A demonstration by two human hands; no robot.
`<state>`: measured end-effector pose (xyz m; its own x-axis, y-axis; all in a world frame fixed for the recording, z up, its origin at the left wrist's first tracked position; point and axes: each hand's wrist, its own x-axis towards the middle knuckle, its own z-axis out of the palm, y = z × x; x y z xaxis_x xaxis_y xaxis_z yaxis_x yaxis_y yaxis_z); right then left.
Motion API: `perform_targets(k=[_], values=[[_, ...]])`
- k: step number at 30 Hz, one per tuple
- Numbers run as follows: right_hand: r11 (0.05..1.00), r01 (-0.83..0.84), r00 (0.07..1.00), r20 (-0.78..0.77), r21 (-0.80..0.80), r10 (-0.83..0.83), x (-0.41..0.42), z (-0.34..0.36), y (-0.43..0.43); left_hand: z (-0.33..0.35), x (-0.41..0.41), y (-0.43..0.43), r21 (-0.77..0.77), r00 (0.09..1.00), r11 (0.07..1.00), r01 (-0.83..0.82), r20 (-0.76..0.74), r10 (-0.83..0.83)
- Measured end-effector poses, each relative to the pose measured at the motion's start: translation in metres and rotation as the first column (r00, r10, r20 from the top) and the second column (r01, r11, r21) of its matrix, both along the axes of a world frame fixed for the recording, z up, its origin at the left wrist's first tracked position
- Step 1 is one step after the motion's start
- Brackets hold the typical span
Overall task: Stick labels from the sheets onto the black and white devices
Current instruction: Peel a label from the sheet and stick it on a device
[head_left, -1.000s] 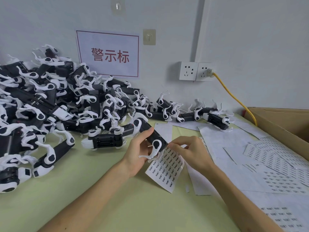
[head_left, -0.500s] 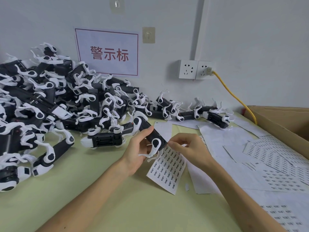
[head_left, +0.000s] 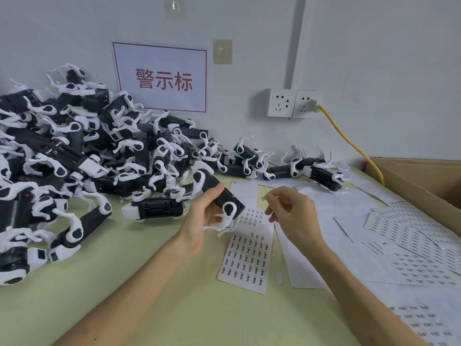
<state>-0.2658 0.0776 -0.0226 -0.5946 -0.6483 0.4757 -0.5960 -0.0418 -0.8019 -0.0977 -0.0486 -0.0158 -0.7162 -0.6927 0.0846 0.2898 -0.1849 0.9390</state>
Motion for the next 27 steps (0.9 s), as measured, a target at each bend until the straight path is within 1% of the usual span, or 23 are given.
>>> perform_targets(k=[2,4,6,10,12,15,21,22,23,24,25,27], values=[[1.000,0.004,0.999,-0.053,-0.019,-0.005,0.003,-0.002,-0.001,0.004,0.005,-0.002,0.071,0.987,0.988,0.139,-0.092,-0.132],[1.000,0.006,0.994,-0.114,-0.022,-0.008,0.005,-0.003,-0.002,0.007,0.007,-0.001,0.115,0.954,0.953,0.281,-0.142,-0.264],[1.000,0.005,0.988,-0.154,-0.019,-0.008,0.007,-0.003,-0.002,0.008,0.006,0.002,0.136,0.932,0.931,0.337,-0.185,-0.311],[1.000,-0.026,0.982,-0.186,-0.003,0.025,0.007,-0.004,-0.003,0.009,0.008,0.005,0.125,0.937,0.937,0.327,-0.169,-0.305],[0.998,-0.061,0.980,-0.190,0.015,0.063,0.006,-0.006,-0.002,0.009,0.008,0.005,0.147,0.939,0.935,0.323,-0.176,-0.297],[0.994,-0.106,0.979,-0.173,0.039,0.111,0.006,-0.006,-0.002,0.009,0.008,0.003,0.132,0.939,0.941,0.311,-0.197,-0.283],[0.979,-0.183,0.975,-0.111,0.094,0.192,0.008,-0.003,0.002,0.008,0.005,0.003,0.131,0.954,0.966,0.221,-0.235,-0.187],[0.977,-0.197,0.977,-0.072,0.084,0.203,0.009,-0.002,0.002,0.009,0.006,0.004,0.132,0.960,0.972,0.194,-0.232,-0.160],[0.976,-0.210,0.978,0.002,0.058,0.210,0.010,-0.001,0.001,0.010,0.006,0.005,0.117,0.966,0.979,0.164,-0.222,-0.136],[0.974,-0.224,0.969,0.112,0.030,0.220,0.009,0.001,0.001,0.010,0.006,0.006,0.091,0.972,0.987,0.136,-0.206,-0.115],[0.968,-0.250,0.941,0.241,0.016,0.239,0.007,0.004,0.001,0.010,0.006,0.007,0.061,0.977,0.992,0.111,-0.188,-0.098],[0.943,-0.331,0.840,0.463,0.028,0.281,0.003,0.009,0.003,0.012,0.005,0.010,0.011,0.983,0.997,0.080,-0.167,-0.078]])
